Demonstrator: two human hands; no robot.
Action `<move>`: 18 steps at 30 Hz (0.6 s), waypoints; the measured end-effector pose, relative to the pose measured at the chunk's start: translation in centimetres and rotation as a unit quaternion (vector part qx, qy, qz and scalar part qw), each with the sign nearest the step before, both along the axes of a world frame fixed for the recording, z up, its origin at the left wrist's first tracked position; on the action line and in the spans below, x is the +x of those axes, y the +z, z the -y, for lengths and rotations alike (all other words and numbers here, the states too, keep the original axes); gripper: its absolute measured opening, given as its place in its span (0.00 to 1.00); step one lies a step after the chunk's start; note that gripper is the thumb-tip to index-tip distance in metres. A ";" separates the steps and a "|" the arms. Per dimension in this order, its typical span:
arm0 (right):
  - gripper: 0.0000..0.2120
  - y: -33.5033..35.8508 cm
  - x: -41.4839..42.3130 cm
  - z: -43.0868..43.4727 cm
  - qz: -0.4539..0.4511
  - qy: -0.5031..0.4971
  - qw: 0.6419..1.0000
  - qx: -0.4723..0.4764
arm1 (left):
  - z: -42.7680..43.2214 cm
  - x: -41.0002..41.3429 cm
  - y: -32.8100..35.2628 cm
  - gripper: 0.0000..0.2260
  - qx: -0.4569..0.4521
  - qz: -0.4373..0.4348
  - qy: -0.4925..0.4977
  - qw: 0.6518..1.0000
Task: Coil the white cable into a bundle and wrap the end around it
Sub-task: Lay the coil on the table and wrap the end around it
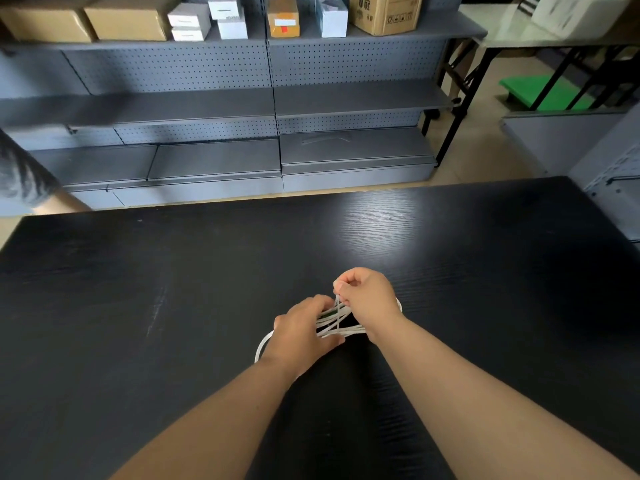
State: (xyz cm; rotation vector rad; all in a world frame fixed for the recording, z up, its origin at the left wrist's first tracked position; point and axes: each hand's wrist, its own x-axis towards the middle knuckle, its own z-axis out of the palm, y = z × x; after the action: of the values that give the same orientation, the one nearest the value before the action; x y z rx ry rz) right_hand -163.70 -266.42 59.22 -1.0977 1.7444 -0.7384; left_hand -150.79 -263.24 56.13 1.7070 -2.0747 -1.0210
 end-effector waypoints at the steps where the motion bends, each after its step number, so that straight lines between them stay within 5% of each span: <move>1: 0.04 0.0 -0.1 0.0 0.003 -0.001 1.000 0.001 | 0.0 -0.1 0.0 0.18 -0.002 -0.004 0.003 1.000; 12: 0.06 0.0 -0.4 0.0 0.067 -0.001 0.998 0.015 | 0.1 -1.5 -0.1 0.02 0.012 -0.107 0.187 0.976; 18: 0.08 -0.3 -0.4 0.1 0.095 -0.008 0.995 0.017 | 0.4 -1.9 0.0 0.03 0.007 -0.097 0.199 0.975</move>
State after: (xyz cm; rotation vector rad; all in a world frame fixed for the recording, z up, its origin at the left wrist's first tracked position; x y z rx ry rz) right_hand -164.06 -266.52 58.97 -0.9595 1.6006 -0.7936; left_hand -152.68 -263.62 56.18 1.8452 -1.5273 -1.0226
